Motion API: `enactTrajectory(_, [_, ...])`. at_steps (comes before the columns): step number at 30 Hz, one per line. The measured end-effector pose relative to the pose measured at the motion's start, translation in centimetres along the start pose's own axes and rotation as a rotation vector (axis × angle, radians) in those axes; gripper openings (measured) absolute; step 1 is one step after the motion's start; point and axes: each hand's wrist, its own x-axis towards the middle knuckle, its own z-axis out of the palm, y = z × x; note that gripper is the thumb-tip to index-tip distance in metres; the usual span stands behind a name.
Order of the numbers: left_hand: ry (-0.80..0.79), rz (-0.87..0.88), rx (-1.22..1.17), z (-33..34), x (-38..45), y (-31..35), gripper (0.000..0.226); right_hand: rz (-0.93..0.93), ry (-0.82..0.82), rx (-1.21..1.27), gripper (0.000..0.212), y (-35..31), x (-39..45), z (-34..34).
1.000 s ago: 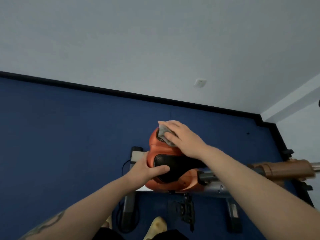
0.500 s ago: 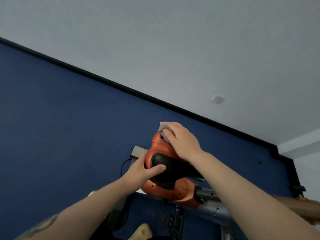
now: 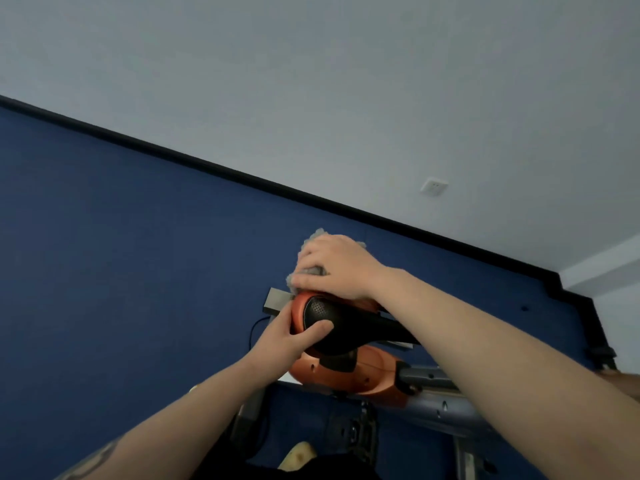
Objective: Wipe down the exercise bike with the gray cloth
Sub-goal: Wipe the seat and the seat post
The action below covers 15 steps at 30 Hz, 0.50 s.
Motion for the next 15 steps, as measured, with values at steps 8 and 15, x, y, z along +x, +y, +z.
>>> enactTrajectory(8, [0.042, 0.023, 0.053, -0.6, 0.0, 0.0, 0.065, 0.333, 0.34, -0.045, 0.032, -2.6, -2.3, 3.2])
enactTrajectory(15, [0.023, 0.159, 0.306, -2.5, 1.0, 0.8, 0.113, 0.858, 0.475, 0.121, 0.045, -1.5, -6.4, 3.9])
